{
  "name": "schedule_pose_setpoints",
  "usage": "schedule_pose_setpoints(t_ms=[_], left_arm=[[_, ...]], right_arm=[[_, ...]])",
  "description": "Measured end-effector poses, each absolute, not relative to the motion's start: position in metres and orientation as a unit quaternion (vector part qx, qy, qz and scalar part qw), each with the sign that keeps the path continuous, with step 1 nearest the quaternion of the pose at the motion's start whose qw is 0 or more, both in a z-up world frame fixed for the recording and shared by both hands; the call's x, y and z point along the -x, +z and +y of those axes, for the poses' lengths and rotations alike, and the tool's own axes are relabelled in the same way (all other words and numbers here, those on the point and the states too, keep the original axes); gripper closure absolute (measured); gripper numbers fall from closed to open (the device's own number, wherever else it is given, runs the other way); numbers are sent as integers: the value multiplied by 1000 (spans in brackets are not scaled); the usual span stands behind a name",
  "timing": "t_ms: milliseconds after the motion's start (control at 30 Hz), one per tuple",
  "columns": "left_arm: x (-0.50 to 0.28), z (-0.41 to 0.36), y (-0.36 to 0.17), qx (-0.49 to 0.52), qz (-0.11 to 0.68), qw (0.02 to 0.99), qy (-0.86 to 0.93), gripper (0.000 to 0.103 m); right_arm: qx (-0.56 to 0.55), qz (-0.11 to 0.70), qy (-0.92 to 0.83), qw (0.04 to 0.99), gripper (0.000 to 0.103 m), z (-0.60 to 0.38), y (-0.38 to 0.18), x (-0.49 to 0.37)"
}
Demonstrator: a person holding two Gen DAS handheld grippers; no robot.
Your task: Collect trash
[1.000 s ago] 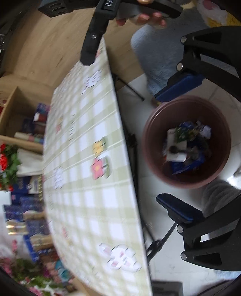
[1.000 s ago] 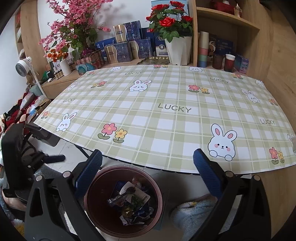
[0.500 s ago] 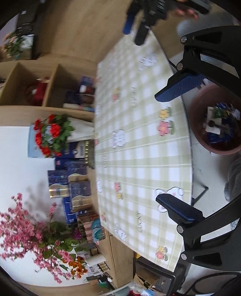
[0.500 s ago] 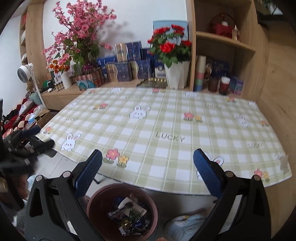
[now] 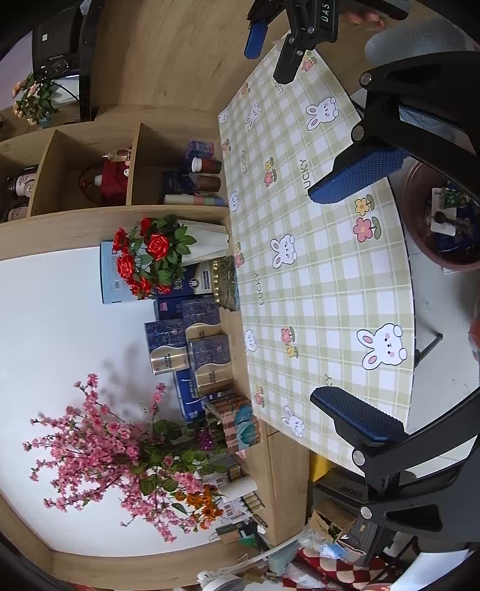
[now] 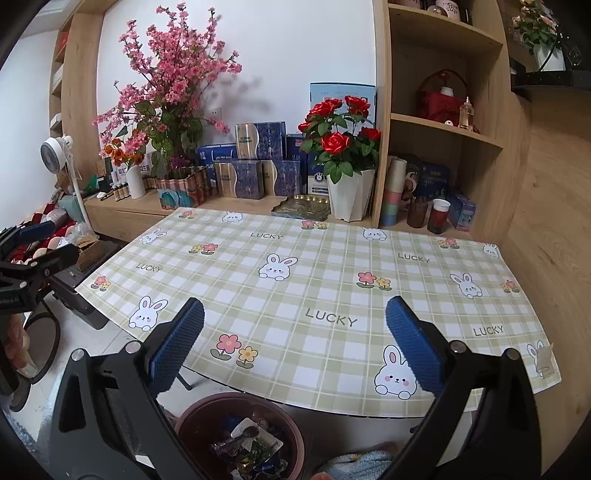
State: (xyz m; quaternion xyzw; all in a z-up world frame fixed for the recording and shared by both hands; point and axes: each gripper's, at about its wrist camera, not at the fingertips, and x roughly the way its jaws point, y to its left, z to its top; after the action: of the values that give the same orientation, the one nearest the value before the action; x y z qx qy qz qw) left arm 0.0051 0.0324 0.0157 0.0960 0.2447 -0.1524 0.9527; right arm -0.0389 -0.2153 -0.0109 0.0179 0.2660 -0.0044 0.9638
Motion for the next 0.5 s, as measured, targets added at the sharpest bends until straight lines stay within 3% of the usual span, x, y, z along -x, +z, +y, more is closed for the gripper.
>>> schedule_pose_setpoints(t_ms=[500], left_arm=[[-2, 35, 13, -78, 250, 953, -154, 6]], right_arm=[[-23, 266, -8, 964, 6, -214, -14, 42]])
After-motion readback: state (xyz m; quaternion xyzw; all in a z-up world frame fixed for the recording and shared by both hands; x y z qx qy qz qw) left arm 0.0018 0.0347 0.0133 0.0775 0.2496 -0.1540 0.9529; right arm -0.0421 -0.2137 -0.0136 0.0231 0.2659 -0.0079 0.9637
